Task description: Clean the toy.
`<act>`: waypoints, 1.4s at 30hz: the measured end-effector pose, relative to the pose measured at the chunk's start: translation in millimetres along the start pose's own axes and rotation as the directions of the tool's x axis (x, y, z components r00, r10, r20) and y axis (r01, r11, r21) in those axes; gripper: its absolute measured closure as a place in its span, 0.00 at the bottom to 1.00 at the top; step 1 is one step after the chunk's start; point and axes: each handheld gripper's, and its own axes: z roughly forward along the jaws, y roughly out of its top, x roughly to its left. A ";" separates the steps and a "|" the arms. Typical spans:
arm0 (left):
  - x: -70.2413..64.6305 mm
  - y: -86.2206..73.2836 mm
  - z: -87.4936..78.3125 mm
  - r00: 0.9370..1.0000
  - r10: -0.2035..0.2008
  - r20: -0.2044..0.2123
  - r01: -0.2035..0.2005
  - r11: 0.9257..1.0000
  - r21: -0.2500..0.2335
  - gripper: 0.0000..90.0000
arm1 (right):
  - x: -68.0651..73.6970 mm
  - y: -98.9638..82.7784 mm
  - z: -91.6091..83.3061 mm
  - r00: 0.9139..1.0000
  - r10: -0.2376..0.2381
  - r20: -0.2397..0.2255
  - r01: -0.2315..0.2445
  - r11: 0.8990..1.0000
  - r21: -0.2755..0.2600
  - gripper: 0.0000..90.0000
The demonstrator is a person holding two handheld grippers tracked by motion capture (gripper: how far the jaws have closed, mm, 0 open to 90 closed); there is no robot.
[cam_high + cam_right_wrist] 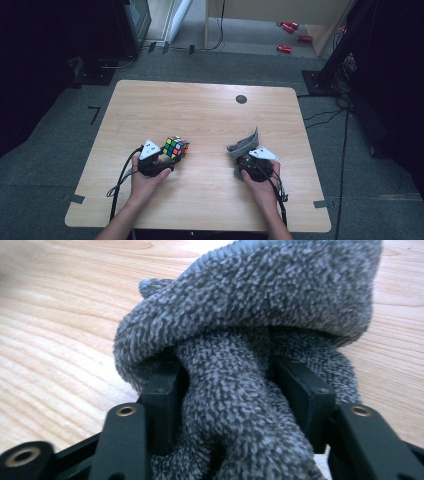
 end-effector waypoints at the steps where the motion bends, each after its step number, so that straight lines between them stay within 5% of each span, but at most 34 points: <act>1: -0.1 0.0 0.7 1.000 0.004 -0.004 -0.004 1.000 0.005 0.39 | 0.5 -0.1 0.1 1.000 -0.003 0.000 0.003 1.000 0.001 0.51; 19: -10.0 -0.6 8.8 0.994 0.081 -0.074 -0.076 0.995 0.062 0.38 | 9.9 -2.5 0.2 0.999 -0.023 -0.024 0.023 1.000 -0.009 0.52; 36: -5.9 0.9 10.3 0.996 0.047 -0.073 -0.043 0.997 0.062 0.33 | 8.6 -1.7 -0.9 0.999 -0.017 -0.039 0.017 1.000 -0.013 0.51; 38: -5.6 0.8 10.1 0.997 0.041 -0.072 -0.037 0.998 0.056 0.32 | 8.6 -1.5 -0.8 0.999 -0.022 -0.041 0.021 1.000 -0.017 0.48; 42: -5.4 1.8 5.9 0.996 0.034 -0.084 -0.031 0.999 0.036 0.24 | 10.0 1.7 0.4 0.998 -0.021 -0.059 0.021 1.000 -0.008 0.27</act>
